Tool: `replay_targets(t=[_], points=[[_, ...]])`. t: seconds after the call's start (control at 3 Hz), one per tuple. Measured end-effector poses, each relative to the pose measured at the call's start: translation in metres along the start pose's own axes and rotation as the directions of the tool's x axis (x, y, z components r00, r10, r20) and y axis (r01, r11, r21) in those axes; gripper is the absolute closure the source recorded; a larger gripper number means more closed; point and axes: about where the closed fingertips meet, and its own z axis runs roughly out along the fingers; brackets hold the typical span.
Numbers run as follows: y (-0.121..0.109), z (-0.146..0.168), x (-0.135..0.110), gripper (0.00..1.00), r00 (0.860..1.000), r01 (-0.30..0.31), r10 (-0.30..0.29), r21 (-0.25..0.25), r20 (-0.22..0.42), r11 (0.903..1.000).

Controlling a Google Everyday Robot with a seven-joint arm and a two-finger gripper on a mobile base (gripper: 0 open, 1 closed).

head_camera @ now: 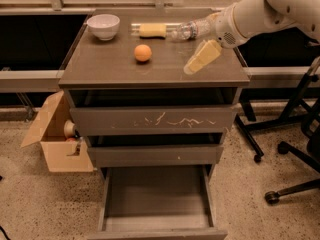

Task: Place orange into bottom drawer

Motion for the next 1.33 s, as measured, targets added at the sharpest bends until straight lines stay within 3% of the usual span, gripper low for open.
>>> replay_targets(t=[0.33, 0.67, 1.0, 1.33], points=[[-0.001, 0.04, -0.034, 0.0, 0.995, -0.037, 0.039, -0.029, 0.095, 0.9989], [0.005, 0.079, -0.064, 0.0, 0.978, -0.066, 0.083, -0.098, 0.19, 0.9931], [0.011, 0.122, -0.084, 0.0, 0.944, -0.103, 0.16, -0.206, 0.288, 0.9732], [0.011, 0.122, -0.084, 0.0, 0.944, -0.103, 0.16, -0.206, 0.288, 0.9732]])
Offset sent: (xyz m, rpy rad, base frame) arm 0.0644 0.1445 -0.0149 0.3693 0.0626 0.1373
